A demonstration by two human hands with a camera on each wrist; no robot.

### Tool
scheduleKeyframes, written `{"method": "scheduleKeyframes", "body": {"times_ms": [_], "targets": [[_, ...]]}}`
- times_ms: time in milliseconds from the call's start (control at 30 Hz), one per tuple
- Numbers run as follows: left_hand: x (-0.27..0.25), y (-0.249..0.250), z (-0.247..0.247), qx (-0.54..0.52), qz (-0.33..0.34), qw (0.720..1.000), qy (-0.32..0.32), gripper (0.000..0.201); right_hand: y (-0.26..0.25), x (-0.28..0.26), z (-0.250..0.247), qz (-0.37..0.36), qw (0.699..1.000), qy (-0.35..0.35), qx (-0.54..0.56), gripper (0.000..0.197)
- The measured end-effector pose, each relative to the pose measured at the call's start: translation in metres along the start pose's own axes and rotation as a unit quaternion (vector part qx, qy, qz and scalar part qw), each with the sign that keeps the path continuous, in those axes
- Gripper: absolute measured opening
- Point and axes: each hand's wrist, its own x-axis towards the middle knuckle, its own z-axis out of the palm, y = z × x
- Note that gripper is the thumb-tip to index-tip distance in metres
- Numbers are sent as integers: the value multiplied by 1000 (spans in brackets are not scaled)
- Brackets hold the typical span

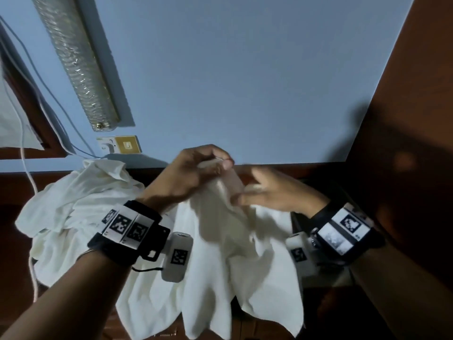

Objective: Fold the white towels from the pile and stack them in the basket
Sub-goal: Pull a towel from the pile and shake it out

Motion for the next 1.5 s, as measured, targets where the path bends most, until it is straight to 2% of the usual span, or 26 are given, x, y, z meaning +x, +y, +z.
{"method": "scheduleKeyframes", "body": {"times_ms": [33, 67, 133, 233, 300, 367, 467, 600, 700, 900, 967, 1000, 1067, 1133, 1200, 1267, 1300, 1367, 1433, 1500], "targets": [[-3, 1, 0, -6, 0, 1000, -26, 12, -4, 1, 9, -10, 1000, -10, -28, 21], [-7, -2, -3, 14, 2, 999, -42, 21, -3, 0, 13, -8, 999, -1, -32, 32], [-18, -21, -11, 121, -8, 992, -37, 31, 4, -3, 13, -3, 1000, 29, 10, 53], [-40, -64, -10, 243, -38, 969, -4, 20, 18, -9, 4, 6, 995, 73, 65, 54], [-55, -98, -6, 280, -99, 955, 14, 19, 27, -8, -3, 18, 986, 126, 107, 50], [-74, -136, -12, 289, -172, 941, 48, 13, 42, -5, -9, 40, 972, 189, 132, 52], [-99, -184, -32, 288, -263, 916, 91, 5, 75, -2, -15, 102, 955, 266, 87, 55], [-117, -203, -56, 315, -300, 890, 137, 10, 121, -2, -5, 216, 921, 316, 66, 38], [-125, -205, -72, 262, -329, 890, 178, 13, 146, -5, 4, 273, 901, 332, 61, 37], [-138, -203, -85, 236, -356, 863, 271, 16, 170, -15, 21, 329, 884, 327, 59, 40], [-136, -200, -78, 200, -373, 862, 278, 17, 160, -16, 27, 317, 900, 293, 57, 26], [-132, -196, -72, 176, -368, 868, 283, 19, 151, -16, 30, 304, 915, 261, 54, 18], [-117, -178, -55, 126, -341, 886, 287, 20, 128, -17, 39, 268, 944, 183, 57, 16], [-100, -157, -33, 69, -310, 912, 260, 19, 102, -17, 47, 218, 968, 100, 69, 14], [-85, -139, -13, 19, -297, 931, 213, 21, 76, -16, 54, 178, 977, 39, 116, 26], [-74, -126, -1, -52, -278, 948, 146, 20, 54, -17, 56, 174, 956, -4, 238, 33], [-70, -121, 2, -93, -271, 951, 113, 18, 46, -19, 56, 169, 938, -23, 303, 40], [-63, -115, 6, -164, -263, 948, 69, 19, 37, -23, 54, 146, 918, -53, 365, 51], [-58, -110, 10, -203, -249, 945, 61, 23, 32, -28, 56, 113, 950, -36, 289, 43], [-54, -108, 15, -220, -236, 943, 84, 26, 31, -30, 60, 77, 983, 12, 165, 14]]}}
